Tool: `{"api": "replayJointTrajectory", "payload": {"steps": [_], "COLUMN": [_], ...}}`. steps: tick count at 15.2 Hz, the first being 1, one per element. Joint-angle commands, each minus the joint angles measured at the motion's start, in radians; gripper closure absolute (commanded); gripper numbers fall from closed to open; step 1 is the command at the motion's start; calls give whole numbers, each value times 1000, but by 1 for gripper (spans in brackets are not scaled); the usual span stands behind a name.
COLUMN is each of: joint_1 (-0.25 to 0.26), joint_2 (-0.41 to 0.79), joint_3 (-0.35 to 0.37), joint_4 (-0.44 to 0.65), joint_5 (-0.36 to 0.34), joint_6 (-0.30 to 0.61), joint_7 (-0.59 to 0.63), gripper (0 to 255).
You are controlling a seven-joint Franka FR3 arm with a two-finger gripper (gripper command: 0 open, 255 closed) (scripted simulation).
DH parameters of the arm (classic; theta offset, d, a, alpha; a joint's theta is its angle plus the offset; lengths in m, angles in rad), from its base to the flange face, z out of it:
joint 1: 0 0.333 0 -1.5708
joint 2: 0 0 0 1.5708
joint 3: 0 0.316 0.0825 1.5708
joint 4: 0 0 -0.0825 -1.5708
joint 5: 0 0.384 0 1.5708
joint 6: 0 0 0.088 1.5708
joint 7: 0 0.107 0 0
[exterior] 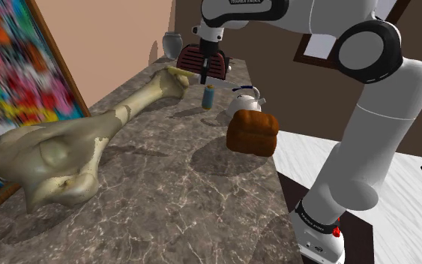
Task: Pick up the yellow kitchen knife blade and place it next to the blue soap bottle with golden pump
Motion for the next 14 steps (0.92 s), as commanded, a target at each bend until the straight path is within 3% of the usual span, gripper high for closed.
{"api": "replayJointTrajectory", "payload": {"steps": [1, 14], "joint_1": [-1, 1], "joint_2": [1, 17], "joint_3": [0, 2], "joint_4": [-29, -183], "joint_5": [1, 6], "joint_6": [30, 200], "joint_7": [-2, -8], "gripper": [255, 255]}}
